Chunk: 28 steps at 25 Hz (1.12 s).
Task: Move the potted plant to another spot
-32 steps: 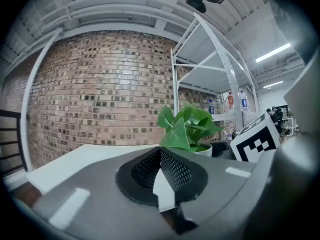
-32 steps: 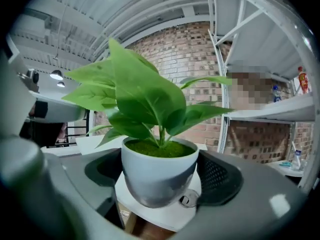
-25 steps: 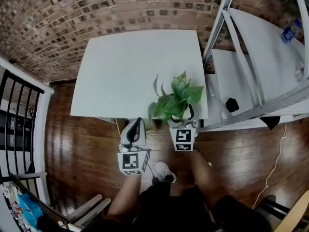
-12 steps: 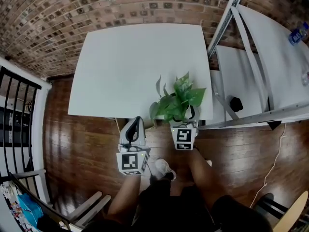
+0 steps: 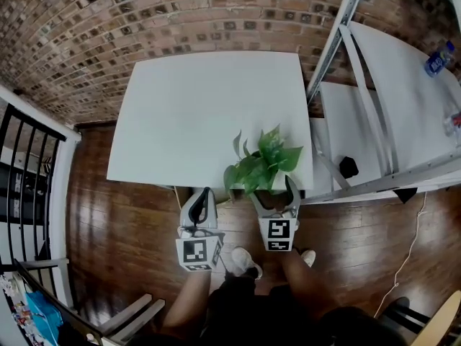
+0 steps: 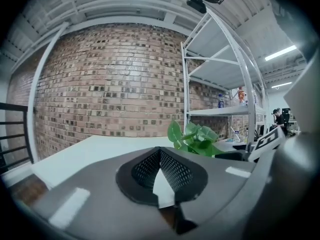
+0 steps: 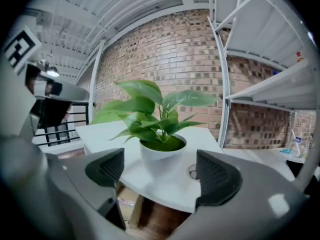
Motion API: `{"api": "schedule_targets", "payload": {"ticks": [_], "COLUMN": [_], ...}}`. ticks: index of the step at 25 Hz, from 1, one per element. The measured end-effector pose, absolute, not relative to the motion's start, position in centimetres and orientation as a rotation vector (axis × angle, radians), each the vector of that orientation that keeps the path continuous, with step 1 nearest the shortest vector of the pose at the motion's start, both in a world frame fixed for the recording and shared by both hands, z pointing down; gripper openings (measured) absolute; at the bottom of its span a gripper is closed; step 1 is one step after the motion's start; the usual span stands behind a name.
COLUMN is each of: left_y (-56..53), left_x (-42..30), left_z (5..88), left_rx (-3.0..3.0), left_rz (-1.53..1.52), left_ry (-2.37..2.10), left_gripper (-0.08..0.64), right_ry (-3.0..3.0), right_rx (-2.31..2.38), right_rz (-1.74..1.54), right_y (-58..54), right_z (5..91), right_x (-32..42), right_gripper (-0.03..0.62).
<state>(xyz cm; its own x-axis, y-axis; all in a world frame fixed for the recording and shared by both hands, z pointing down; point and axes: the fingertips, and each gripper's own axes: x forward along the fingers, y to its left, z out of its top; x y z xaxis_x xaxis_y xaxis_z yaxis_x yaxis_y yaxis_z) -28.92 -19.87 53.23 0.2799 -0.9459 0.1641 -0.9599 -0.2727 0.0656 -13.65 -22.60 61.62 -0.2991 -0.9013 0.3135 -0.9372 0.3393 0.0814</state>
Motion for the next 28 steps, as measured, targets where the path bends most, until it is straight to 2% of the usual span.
{"api": "schedule_targets", "payload": {"ticks": [2, 5, 10, 16, 28], "left_y": [-19.5, -18.3, -16.3, -14.7, -12.2], "left_x": [-28.2, -26.6, -24.5, -22.9, -20.2], "left_z": [52.5, 51.8, 50.4, 47.6, 44.5], "left_rx": [2.389, 2.398, 2.383, 2.408, 2.429], "left_rz": [0.133, 0.139, 0.206, 0.194, 0.133], "left_ry": [-1.792, -1.761, -1.773, -1.815, -1.835], "left_gripper": [0.015, 0.015, 0.015, 0.015, 0.016], "right_ry": [-2.315, -2.359, -2.411, -2.468, -2.474], "right_rx": [1.656, 1.646, 1.642, 1.655, 1.638], "right_rz": [0.176, 0.173, 0.066, 0.024, -0.002], "right_y": [-20.3, -17.9, -16.6, -16.1, -13.3], "right_z": [59.7, 56.6, 51.8, 47.4, 45.3], "right_x": [-13.3, -13.3, -13.0, -12.0, -10.8], "right_gripper": [0.355, 0.262, 0.013, 0.002, 0.002]}}
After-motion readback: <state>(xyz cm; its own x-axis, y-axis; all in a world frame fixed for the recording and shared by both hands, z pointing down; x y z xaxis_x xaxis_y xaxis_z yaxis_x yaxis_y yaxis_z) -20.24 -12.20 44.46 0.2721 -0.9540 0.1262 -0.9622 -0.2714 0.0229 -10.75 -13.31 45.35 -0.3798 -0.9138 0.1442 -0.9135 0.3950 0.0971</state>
